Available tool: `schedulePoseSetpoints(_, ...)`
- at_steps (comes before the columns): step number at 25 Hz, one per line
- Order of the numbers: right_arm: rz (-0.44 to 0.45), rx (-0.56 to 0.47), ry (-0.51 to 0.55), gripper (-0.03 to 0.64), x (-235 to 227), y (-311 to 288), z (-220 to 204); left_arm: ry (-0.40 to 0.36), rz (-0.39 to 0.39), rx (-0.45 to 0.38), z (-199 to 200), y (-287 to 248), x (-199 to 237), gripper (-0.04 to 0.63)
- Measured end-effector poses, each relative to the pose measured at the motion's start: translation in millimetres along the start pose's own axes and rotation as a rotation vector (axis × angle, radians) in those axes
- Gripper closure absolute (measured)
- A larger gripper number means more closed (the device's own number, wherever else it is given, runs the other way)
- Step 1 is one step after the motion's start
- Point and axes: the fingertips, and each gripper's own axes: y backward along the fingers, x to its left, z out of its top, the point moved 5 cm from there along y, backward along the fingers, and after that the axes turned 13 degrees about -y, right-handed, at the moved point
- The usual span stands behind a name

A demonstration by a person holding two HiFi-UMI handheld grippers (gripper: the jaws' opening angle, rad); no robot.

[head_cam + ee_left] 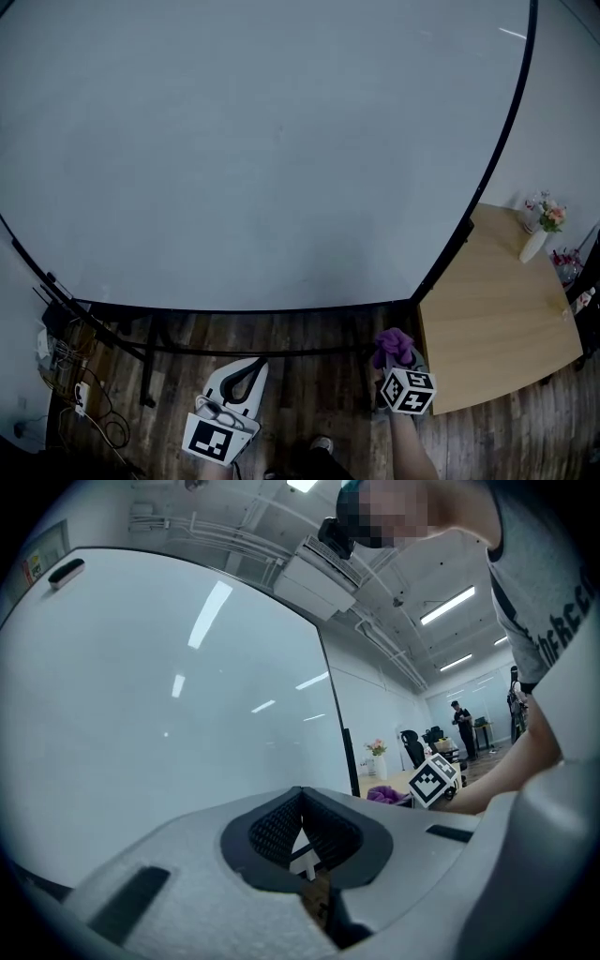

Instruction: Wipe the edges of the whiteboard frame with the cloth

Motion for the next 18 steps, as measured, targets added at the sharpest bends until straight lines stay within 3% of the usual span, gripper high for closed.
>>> schedulePoseSetpoints(9, 0.107, -0.033, 0.019, 0.534, 65, 63, -2, -0.043, 0.086, -0.042, 13, 66, 14, 0.578)
schedulePoseSetpoints(18, 0.2, -0.058, 0.03, 0.534, 114, 128, -6, -0.028, 0.135, -0.049, 25, 125, 10, 0.578)
